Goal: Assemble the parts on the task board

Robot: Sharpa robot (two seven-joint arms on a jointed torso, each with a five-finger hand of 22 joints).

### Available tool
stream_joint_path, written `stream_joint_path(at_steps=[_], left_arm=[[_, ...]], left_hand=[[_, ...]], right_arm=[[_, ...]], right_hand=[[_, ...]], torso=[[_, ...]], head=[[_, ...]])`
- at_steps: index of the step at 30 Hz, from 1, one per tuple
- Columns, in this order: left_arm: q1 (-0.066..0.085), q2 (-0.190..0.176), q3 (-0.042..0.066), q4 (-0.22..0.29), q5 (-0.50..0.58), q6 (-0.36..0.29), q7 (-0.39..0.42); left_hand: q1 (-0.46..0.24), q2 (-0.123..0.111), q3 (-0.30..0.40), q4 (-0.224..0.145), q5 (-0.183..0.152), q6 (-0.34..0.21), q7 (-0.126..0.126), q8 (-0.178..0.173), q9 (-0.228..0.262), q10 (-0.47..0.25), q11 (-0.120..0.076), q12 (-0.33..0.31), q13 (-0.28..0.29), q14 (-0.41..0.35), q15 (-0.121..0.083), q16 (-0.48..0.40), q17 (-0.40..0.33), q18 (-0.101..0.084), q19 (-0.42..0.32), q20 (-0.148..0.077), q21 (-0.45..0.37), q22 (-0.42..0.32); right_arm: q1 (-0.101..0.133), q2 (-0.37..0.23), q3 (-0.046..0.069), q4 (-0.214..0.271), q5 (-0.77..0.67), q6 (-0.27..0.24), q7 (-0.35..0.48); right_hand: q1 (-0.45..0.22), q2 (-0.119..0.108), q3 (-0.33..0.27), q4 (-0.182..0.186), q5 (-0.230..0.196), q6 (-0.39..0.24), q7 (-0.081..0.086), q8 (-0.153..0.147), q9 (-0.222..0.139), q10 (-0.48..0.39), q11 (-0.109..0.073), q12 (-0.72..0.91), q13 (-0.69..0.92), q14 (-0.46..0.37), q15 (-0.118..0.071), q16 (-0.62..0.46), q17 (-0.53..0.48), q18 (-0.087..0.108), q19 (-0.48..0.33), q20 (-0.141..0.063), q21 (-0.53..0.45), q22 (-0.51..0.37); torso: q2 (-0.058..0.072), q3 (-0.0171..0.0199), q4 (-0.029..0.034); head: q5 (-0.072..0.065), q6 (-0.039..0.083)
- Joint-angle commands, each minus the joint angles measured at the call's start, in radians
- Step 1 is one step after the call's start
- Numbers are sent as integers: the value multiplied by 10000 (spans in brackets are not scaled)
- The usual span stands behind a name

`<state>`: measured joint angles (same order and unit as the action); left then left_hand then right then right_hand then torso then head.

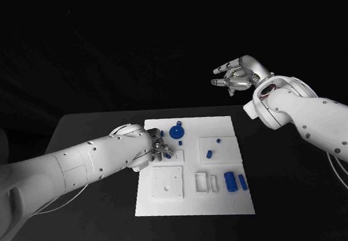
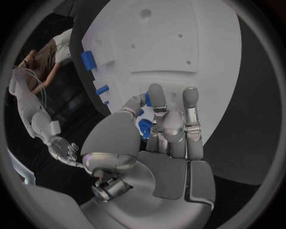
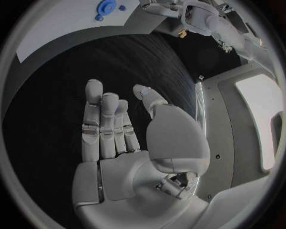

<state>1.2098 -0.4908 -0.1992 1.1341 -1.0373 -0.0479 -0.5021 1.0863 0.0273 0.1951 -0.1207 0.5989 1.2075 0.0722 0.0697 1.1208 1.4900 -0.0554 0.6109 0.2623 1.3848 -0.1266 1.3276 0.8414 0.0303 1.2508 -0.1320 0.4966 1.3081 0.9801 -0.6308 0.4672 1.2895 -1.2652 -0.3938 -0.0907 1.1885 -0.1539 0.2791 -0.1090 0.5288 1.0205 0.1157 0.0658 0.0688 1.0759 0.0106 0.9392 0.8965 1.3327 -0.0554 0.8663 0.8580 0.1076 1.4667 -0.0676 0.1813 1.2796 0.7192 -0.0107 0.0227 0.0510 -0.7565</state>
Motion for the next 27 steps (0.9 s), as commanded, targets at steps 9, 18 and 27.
stream_joint_path(at_steps=[9,18,27], left_arm=[[-111,99,-70,34,-479,554,-169],[-114,146,-71,-23,-516,344,-132],[-115,161,-72,-100,-578,251,-111]], left_hand=[[452,347,-68,-18,-1077,1589,-1286,1,1060,257,-304,83,18,-50,2,-39,3,49,-8,74,-8,168],[439,184,-664,640,-2071,1613,-1326,-4,1120,258,-307,101,12,-68,-6,-57,-34,46,16,89,-66,167],[883,45,-1258,1496,-2646,1644,-1336,-3,1218,257,-309,103,25,-71,-18,-49,-45,26,60,76,-154,171]], right_arm=[[-27,26,1,-5,-81,149,26],[-29,23,1,-8,-48,155,19],[-30,23,1,-14,-11,160,21]], right_hand=[[-239,59,49,107,99,57,-26,-32,-3,3,-20,-21,10,-25,-9,16,-7,148,303,-70,-17,35],[-398,112,-32,285,99,49,-32,-31,0,-7,-17,-14,19,-31,-2,13,-7,146,302,-64,-56,25],[-424,134,-159,439,-11,48,-39,-31,1,-12,-15,3,32,-29,-3,18,-4,144,311,-63,-94,2]], torso=[[9,-14,7],[-3,-12,10],[-4,-17,27]], head=[[-53,-32],[-99,-45],[-125,-53]])
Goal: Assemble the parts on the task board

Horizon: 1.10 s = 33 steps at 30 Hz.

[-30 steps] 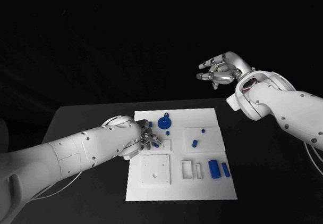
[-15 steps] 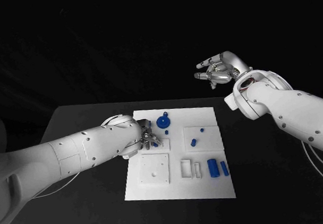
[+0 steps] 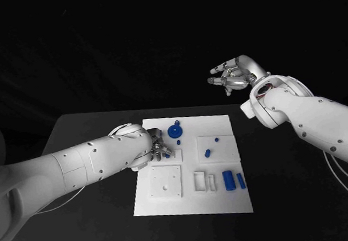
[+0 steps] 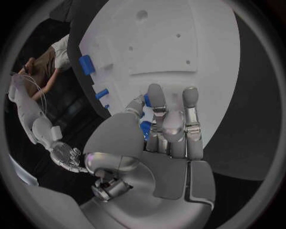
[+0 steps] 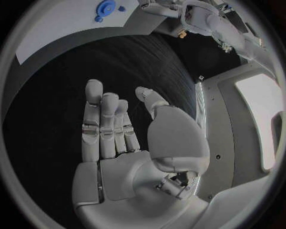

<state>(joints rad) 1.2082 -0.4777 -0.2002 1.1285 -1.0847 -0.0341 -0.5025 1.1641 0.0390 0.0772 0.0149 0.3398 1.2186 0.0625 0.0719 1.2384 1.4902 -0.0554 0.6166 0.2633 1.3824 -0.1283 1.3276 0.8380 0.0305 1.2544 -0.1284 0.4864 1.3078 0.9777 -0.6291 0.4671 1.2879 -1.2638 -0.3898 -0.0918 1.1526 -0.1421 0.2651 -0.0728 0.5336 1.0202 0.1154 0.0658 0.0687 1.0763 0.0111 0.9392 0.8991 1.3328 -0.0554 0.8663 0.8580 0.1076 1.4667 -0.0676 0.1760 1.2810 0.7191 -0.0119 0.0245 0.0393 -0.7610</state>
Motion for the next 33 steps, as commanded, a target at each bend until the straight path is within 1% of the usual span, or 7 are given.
stream_joint_path(at_steps=[1,5,10,19,23,30,33], left_arm=[[-99,26,-62,-48,-108,115,-95],[-100,-24,-60,-54,-46,123,-46],[-100,-104,-58,-49,14,149,-22],[-101,-188,-54,-44,40,121,30],[-101,-213,-48,-18,42,65,50],[-102,-251,7,36,106,-5,112],[-102,-245,19,50,125,-20,129]], left_hand=[[83,-94,-99,157,-87,1536,-1240,-23,41,256,-310,48,16,-46,-2,-49,-9,26,27,40,-50,177],[-92,-353,-303,369,-668,1590,-1267,-8,56,256,-320,87,39,-34,-9,-46,-36,21,42,32,-42,182],[-64,-634,-257,732,-902,1620,-1261,-17,67,256,-318,76,48,-54,-15,-44,-84,19,29,32,-44,180],[-90,-872,-109,1090,-1425,1668,-1256,-12,88,256,-315,73,47,-63,-13,-36,-107,36,34,42,-52,180],[-83,-1018,24,1288,-1417,1670,-1258,-13,110,261,-316,53,47,-69,-18,-48,-148,4,44,4,-58,177],[-209,-1184,106,1575,-1450,1686,-1246,-15,100,255,-311,39,50,-71,-30,-57,-178,-20,59,-21,-71,179],[-346,-1487,324,1923,-1963,1741,-1242,-15,99,256,-309,39,56,-77,-34,-70,-205,-39,64,-40,-86,175]], right_arm=[[-5,4,2,0,-23,119,32],[-7,-2,2,-7,15,108,20],[-13,-21,2,-12,56,92,5],[-30,-27,2,-14,128,62,1],[-41,-22,2,-14,182,61,9],[-58,-10,2,-22,222,58,18],[-67,-5,2,-30,228,55,19]], right_hand=[[-65,15,-29,84,-63,52,-36,-31,2,-17,-19,2,6,-29,-3,18,-4,144,312,-63,-41,-13],[-147,102,-207,285,-459,35,-41,-30,4,-19,-9,7,8,-26,6,16,-8,142,317,-55,-55,-31],[-147,226,-644,676,-936,15,-46,-26,11,-20,10,31,17,-25,20,15,-14,149,323,-40,-70,-68],[-42,364,-1178,1202,-1198,6,-50,-26,16,-17,25,54,14,-19,32,22,-23,159,325,-29,-53,-123],[-37,594,-1645,1401,-1247,-1,-56,-29,21,-20,34,69,15,-24,23,25,-25,169,345,-31,-31,-164],[-93,718,-2002,1553,-1268,-21,-51,-25,22,-24,43,78,15,-18,43,30,-29,170,324,-20,-18,-187],[-60,778,-2227,1618,-1251,-29,-48,-25,23,-24,49,80,11,-17,42,27,-34,169,320,-19,-4,-193]], torso=[[-2,-7,8],[0,-20,2],[6,-17,9],[0,-26,24],[-3,-13,20],[-7,-10,17],[-5,2,5]], head=[[-8,-12],[-24,-18],[-43,-28],[-67,-53],[-57,-44],[-51,-22],[-31,2]])
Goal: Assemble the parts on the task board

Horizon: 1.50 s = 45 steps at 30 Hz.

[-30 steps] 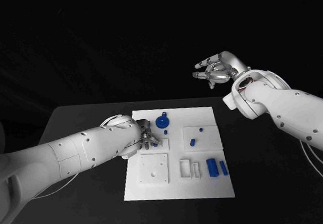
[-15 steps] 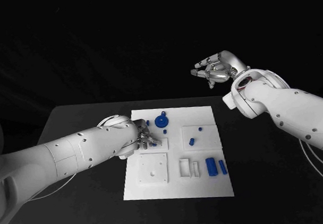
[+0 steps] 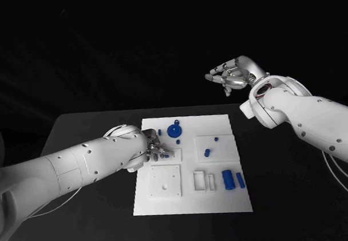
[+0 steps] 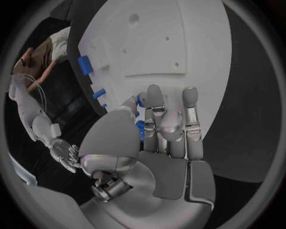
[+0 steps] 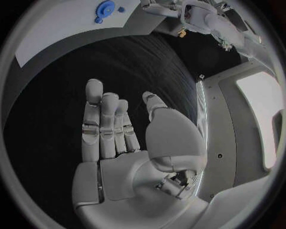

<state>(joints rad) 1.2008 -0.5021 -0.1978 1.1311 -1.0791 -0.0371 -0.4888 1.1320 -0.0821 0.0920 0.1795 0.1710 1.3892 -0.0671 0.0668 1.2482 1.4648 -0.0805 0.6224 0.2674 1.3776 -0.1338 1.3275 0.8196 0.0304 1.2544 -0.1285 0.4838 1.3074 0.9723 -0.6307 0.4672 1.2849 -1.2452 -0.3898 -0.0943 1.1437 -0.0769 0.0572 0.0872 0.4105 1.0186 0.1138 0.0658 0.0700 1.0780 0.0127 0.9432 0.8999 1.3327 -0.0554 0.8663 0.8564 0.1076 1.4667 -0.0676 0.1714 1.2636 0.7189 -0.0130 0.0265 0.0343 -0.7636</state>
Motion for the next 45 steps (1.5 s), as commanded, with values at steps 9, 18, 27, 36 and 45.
stream_joint_path(at_steps=[9,18,27,36,45], left_arm=[[-28,-106,144,162,84,-100,-11],[-27,-266,591,435,111,-239,6],[56,-377,1079,546,201,-261,-37],[759,-146,1190,-636,373,509,389],[1127,360,1208,-2016,524,1173,818]], left_hand=[[-116,-771,245,1046,-1158,94,57,33,-29,510,-59,-25,8,-24,7,-79,-44,-70,85,-80,-74,177],[-364,-925,173,1095,-1208,109,50,24,-73,510,-70,-22,-25,-20,-24,-79,-32,-121,101,-143,-71,179],[-188,-844,179,1064,-1221,-363,195,-37,-622,489,-5,-332,-232,-269,-42,-412,-505,-257,38,-261,-179,152],[794,201,159,-227,968,-1394,409,-34,-2508,452,66,-935,-198,-565,30,-815,-1376,-246,37,-199,-473,79],[597,700,-410,-1155,1318,-1874,633,-14,-5057,448,131,-1581,-99,-647,131,-1244,-2079,-156,270,-104,-901,79]], right_arm=[[-30,9,1,-11,45,35,32],[-77,28,1,-25,47,-11,-13],[-118,42,1,-50,47,8,-13],[-130,24,1,-80,63,39,-12],[-131,61,2,-32,73,24,1]], right_hand=[[91,681,-1465,-172,315,-28,-32,-24,14,-42,36,57,7,-16,49,39,-13,178,322,-13,57,-41],[50,717,-1622,-159,317,-28,-34,-23,14,-29,37,58,4,-7,46,40,-14,180,325,-14,69,-46],[102,757,-1675,-174,420,-23,-38,-23,15,-25,31,59,4,0,45,45,-11,181,329,-17,87,-48],[161,781,-1674,-224,489,-36,-33,-26,11,-19,29,58,2,7,42,47,-10,179,332,-20,121,-44],[205,778,-1653,-297,630,-154,-4,-32,-5,-20,41,50,-4,5,51,40,-12,185,321,-12,100,-52]], torso=[[-4,13,-2],[-1,10,-6],[4,13,-7],[20,8,-13],[164,-32,-161]], head=[[3,47],[7,48],[59,79],[65,141],[97,376]])
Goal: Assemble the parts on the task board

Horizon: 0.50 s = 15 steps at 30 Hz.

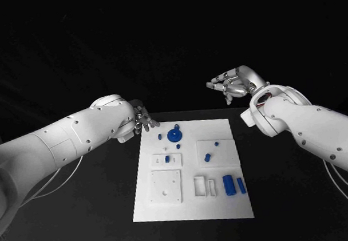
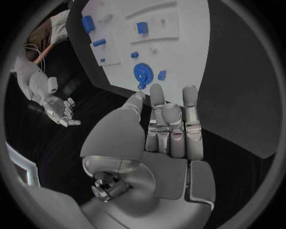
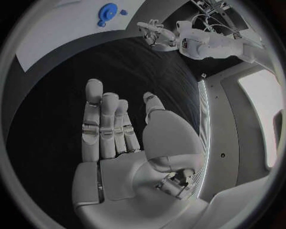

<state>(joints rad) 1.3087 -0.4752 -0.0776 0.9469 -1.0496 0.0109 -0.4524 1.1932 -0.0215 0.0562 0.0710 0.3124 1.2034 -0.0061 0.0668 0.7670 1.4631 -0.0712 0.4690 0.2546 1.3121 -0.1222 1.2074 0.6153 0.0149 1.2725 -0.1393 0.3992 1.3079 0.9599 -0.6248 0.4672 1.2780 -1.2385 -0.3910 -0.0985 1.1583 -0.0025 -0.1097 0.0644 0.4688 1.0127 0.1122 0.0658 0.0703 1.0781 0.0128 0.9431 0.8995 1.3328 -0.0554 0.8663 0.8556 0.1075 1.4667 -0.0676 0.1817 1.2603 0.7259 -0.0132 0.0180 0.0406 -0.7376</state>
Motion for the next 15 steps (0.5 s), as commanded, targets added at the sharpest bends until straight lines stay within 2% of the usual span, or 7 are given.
stream_joint_path(at_steps=[1,3,8,13,15], left_arm=[[71,132,7,-271,250,739,465],[112,233,10,-488,270,831,469],[164,534,14,-1132,233,1072,475],[166,787,-24,-1658,205,1398,481],[156,841,-56,-1766,150,1554,479]], left_hand=[[-36,107,-92,-73,-297,-55,51,-20,-332,462,48,-57,39,7,23,-44,-40,-1,99,8,-70,85],[-152,120,-201,-6,-804,-154,107,-26,-537,459,79,-85,55,5,43,-51,-51,9,113,23,-103,101],[-171,176,-313,35,-847,-322,205,-16,-1310,451,133,-196,109,-9,83,-71,-82,49,147,70,-197,150],[-309,118,-395,128,-969,-421,269,-15,-1643,434,172,-271,152,-63,117,-66,-86,55,134,97,-255,164],[-410,61,-401,226,-1281,-445,295,-16,-1704,420,189,-309,157,-100,133,-69,-89,57,114,111,-274,164]], right_arm=[[-8,-9,2,49,8,25,44],[-8,-36,3,78,12,6,41],[-6,-91,6,211,12,-38,38],[11,-137,12,332,9,-51,17],[25,-158,13,363,9,-65,18]], right_hand=[[59,29,15,-77,44,-120,17,-29,-8,-21,44,49,-1,4,54,39,-6,188,322,-11,-2,-21],[51,27,11,-82,36,-134,20,-27,-6,-20,47,48,-4,4,55,38,-6,192,324,-9,-2,-22],[47,11,-5,-98,10,-143,24,-25,-3,-24,50,40,-11,-1,63,30,-12,196,318,0,-6,-28],[30,-11,-37,-109,13,-168,31,-24,-2,-39,58,20,-25,-25,74,5,-27,200,303,11,-28,-47],[29,-1,-63,-120,14,-187,37,-25,-1,-50,65,-23,-69,-42,82,-58,-73,203,288,25,-91,-113]], torso=[[111,-33,-82],[150,-37,-93],[246,-49,-115],[348,-81,-133],[384,-105,-141]], head=[[45,121],[66,141],[103,161],[111,191],[102,205]])
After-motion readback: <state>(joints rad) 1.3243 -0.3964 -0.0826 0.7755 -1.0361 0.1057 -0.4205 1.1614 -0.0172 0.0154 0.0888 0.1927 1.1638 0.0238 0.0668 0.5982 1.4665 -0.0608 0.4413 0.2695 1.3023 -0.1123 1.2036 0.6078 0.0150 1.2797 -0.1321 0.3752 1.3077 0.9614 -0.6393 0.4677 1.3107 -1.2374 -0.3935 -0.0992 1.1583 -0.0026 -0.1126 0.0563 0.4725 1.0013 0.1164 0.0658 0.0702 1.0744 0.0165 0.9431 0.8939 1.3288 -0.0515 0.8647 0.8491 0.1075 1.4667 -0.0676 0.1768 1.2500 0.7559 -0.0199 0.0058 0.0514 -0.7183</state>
